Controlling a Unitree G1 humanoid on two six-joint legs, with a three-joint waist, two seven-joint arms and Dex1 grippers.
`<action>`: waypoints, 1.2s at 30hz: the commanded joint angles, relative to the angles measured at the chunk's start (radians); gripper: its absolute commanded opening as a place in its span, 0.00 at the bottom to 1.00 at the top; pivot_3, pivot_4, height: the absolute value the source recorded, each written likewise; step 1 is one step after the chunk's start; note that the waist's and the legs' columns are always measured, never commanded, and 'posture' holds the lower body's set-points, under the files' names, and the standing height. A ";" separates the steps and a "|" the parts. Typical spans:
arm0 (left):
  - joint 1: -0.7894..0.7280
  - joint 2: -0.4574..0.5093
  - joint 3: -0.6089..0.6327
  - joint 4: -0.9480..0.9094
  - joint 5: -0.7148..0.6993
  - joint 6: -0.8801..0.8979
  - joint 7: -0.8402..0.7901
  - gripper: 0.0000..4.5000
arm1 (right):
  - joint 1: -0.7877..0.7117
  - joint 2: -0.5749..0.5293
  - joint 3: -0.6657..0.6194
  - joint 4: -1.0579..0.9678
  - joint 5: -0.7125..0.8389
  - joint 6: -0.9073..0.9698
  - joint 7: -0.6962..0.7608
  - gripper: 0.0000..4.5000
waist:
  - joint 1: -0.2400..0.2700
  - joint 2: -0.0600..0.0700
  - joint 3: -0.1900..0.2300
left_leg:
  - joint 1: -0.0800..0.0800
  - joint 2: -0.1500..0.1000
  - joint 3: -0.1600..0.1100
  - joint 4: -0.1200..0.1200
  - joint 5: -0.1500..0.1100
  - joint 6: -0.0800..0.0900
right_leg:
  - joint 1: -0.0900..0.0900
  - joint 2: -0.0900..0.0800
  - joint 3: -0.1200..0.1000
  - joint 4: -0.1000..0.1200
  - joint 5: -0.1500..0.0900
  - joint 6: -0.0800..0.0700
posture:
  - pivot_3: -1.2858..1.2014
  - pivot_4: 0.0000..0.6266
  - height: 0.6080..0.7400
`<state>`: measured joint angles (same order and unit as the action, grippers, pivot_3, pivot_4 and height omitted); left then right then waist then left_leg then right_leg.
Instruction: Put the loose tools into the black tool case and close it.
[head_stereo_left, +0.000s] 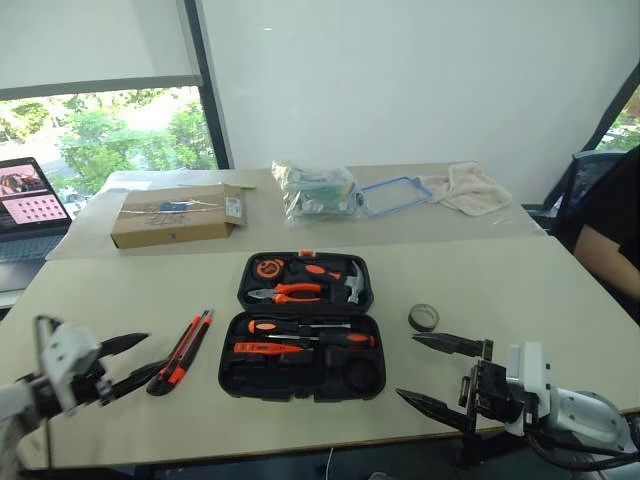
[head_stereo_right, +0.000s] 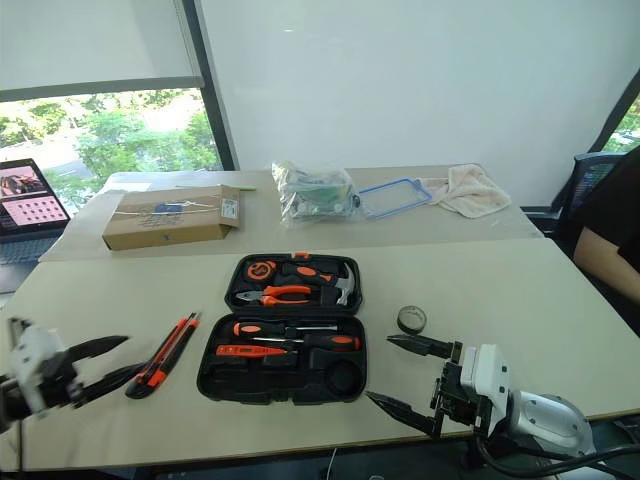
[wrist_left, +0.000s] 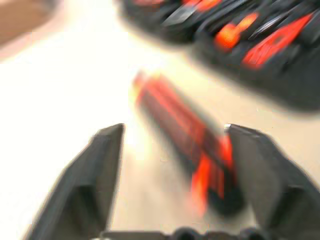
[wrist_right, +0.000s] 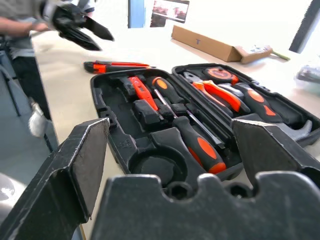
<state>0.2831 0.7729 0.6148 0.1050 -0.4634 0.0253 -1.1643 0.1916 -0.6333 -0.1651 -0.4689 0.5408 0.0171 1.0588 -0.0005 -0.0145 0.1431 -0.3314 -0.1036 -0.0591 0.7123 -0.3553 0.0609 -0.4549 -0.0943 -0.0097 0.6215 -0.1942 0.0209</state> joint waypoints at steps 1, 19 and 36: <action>0.086 -0.021 0.126 0.011 -0.047 0.009 0.032 0.99 | -0.011 -0.001 0.000 -0.010 0.003 -0.032 0.012 1.00 | 0.011 0.000 0.000 | 0.000 0.000 0.000 0.000 0.000 0.000 | 0.001 0.000 0.000 -0.001 0.000 0.000 | 0.52 0.24 1.00; -0.241 0.077 -0.260 -0.263 -0.095 0.694 0.400 0.99 | -0.115 0.031 0.075 -0.058 0.043 0.050 -0.061 1.00 | 0.000 0.001 0.001 | 0.014 0.003 -0.001 -0.003 -0.006 -0.001 | 0.013 0.004 -0.003 -0.006 0.001 -0.001 | 0.52 0.24 1.00; -0.310 0.064 -0.279 -0.207 -0.087 0.578 0.257 0.33 | -0.105 0.008 0.054 -0.060 0.047 0.063 -0.082 1.00 | -0.010 0.005 0.002 | 0.015 0.000 -0.001 -0.008 -0.006 -0.001 | 0.006 0.003 -0.003 -0.006 0.002 -0.002 | 0.52 0.24 1.00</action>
<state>-0.0195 0.8282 0.2894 -0.1080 -0.5322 0.7124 -0.8163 0.0880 -0.6162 -0.0868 -0.4995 0.5729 0.0770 0.9794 -0.0104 -0.0095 0.1447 -0.3173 -0.1041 -0.0597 0.7049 -0.3609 0.0595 -0.4494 -0.0914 -0.0125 0.6155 -0.1926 0.0185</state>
